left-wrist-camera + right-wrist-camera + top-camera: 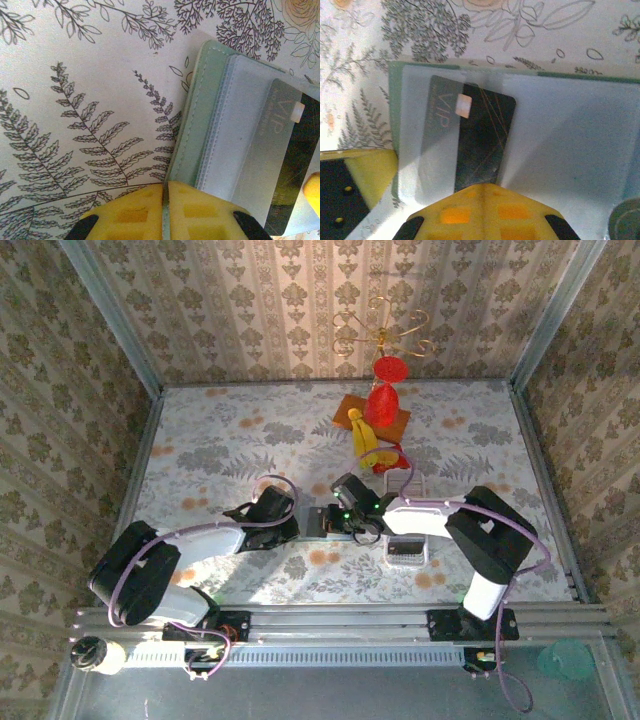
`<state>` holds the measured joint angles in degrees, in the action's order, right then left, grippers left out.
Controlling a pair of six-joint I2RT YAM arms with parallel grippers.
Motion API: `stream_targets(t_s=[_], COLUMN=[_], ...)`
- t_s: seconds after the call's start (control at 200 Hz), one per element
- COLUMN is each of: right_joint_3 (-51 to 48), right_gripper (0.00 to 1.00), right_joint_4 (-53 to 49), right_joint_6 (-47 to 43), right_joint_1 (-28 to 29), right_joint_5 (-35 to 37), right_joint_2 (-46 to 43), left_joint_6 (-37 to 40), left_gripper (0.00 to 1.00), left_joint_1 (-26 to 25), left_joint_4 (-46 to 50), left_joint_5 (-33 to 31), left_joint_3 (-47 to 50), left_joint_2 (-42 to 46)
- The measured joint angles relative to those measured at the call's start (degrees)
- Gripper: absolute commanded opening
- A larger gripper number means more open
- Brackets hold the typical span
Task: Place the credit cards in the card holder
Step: Insert the credit card into the card slot.
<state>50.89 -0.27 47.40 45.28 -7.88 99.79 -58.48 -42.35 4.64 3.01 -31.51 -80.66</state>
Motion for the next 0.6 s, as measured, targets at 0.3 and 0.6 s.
stream_targets(t_s=[0.3, 0.6], right_joint_3=[2.12, 1.77], right_gripper=[0.04, 0.08], right_joint_4=[0.52, 3.85], right_joint_6=[-1.25, -3.39], right_joint_1=[0.00, 0.00], right_joint_5=[-0.44, -0.76], right_joint_2=[3.19, 3.08], left_joint_6=[-0.44, -0.46], left_gripper=[0.10, 0.10], left_joint_1=[-0.28, -0.37], left_joint_4=[-0.02, -0.02], left_joint_5=[-0.42, -0.66], left_joint_3=[0.00, 0.00], left_joint_2=[-0.02, -0.02])
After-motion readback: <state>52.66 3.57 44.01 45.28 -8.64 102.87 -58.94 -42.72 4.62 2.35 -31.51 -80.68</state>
